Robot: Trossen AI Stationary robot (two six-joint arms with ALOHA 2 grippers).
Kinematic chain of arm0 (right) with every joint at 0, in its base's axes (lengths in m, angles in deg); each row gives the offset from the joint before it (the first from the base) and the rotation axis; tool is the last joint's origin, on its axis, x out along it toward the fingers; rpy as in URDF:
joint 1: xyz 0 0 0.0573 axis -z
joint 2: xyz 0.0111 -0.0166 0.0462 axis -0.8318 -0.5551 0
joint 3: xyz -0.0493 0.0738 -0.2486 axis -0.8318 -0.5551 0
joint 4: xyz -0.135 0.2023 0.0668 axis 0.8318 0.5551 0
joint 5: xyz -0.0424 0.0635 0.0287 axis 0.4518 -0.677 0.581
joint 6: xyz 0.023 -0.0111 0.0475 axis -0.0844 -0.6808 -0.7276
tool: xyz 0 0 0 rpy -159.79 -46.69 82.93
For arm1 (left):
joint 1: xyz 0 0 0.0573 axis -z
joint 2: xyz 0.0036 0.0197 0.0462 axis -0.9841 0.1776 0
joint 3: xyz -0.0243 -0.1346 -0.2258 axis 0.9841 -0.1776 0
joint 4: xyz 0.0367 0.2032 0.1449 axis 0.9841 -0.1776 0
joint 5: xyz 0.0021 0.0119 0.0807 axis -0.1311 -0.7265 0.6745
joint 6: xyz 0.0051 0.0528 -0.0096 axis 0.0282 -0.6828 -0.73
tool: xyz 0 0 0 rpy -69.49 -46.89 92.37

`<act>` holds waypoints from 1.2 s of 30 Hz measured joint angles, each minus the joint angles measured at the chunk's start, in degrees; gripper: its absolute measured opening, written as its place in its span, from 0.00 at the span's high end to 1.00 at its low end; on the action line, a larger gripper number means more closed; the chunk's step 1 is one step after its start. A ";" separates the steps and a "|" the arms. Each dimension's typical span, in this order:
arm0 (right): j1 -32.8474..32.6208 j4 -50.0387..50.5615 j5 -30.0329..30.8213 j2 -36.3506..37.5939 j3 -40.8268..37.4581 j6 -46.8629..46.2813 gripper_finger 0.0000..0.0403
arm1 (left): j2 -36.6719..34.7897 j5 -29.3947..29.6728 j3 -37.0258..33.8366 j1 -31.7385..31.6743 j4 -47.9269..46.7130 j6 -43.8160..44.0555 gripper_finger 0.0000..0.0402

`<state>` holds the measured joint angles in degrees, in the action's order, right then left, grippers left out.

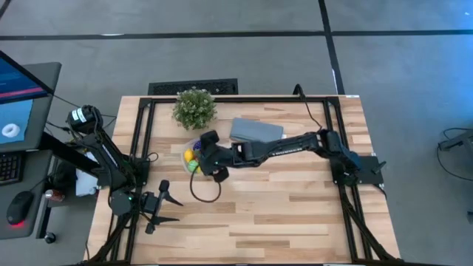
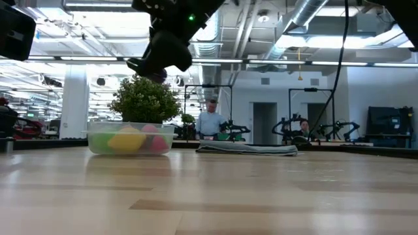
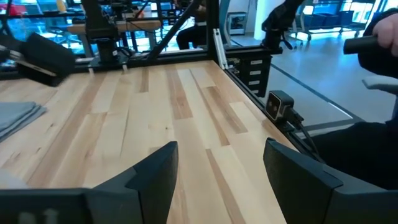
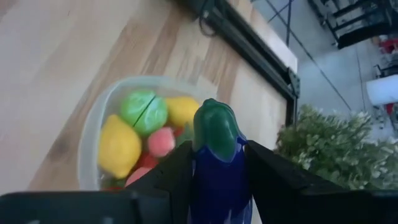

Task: Pick and placing Produce into tupperware
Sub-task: Put the eggplant into the transparent bin

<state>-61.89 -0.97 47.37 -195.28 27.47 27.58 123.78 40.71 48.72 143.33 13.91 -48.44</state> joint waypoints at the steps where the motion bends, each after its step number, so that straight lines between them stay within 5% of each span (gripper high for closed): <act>1: 0.38 -0.83 -0.97 0.00 0.00 0.00 0.59 | 0.00 -0.07 0.00 0.01 0.00 -0.01 0.44; 13: 3.12 -5.98 -9.08 -0.68 0.00 -0.44 0.60 | -0.01 -0.09 0.00 -0.01 -0.02 -0.47 0.44; 23: 4.70 -13.24 -9.37 -9.29 -0.05 0.85 0.59 | -0.02 -1.03 0.00 0.08 0.00 -0.38 0.44; 36: 7.32 -13.24 -10.38 -10.39 0.00 -2.54 0.57 | -0.02 -1.51 0.00 0.12 0.00 -0.49 0.44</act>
<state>-54.58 -14.21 36.99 -205.67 27.47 25.04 123.76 39.20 48.72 143.45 13.91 -48.93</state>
